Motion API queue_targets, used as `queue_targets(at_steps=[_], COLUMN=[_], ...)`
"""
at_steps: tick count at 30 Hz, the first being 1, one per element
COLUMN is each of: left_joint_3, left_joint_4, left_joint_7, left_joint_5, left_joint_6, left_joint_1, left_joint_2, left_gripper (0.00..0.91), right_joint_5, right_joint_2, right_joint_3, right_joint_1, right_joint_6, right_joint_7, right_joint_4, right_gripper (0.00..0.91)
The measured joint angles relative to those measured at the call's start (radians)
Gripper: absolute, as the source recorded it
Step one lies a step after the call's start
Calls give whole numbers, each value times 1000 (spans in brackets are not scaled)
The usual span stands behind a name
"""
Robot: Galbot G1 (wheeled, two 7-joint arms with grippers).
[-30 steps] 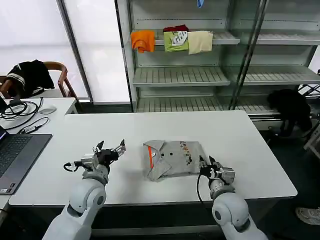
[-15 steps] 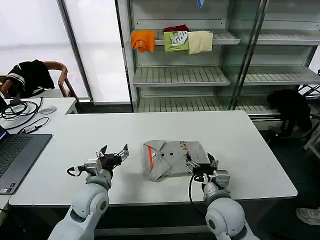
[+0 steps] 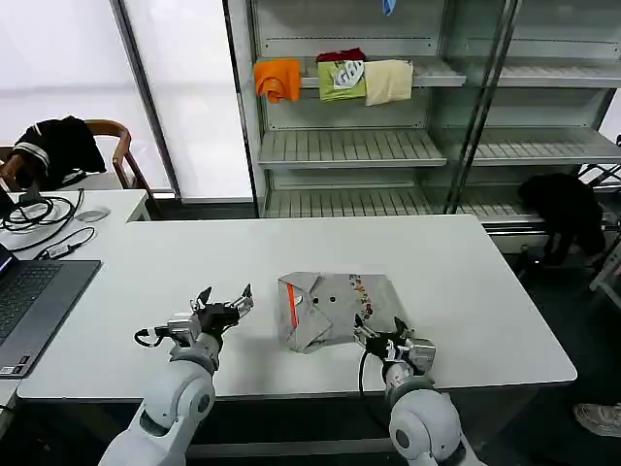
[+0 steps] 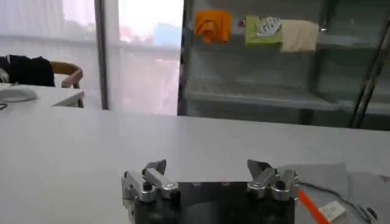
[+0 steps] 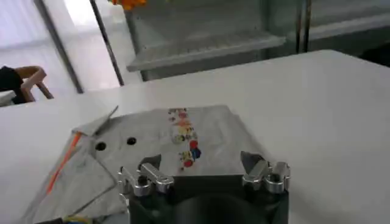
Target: Fold and organize the clothes.
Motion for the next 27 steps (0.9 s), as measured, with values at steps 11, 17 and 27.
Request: queue_targets(at_steps=[11,17,27], left_joint_3=[2,-1,-10], left_joint_4=[-1,-4,-20], left_joint_7=[1,0,-3], left_joint_5=[0,-1,0], left_joint_6=[0,0,1], left_joint_1=[1,5,20], left_joint_2=[-2,-2,-10], left_gripper=[907,907,907], right_joint_5=[37,57,-48], right_joint_2=[-9,-24,-32], right_joint_3=[-10,-24,-72], right_joint_1=[-11,0,46], right_joint_6=[-2,-4,-4], right_joint_7=[48,75,41], right_joint_4=[-10,-6,6], right_gripper=[907,907,907])
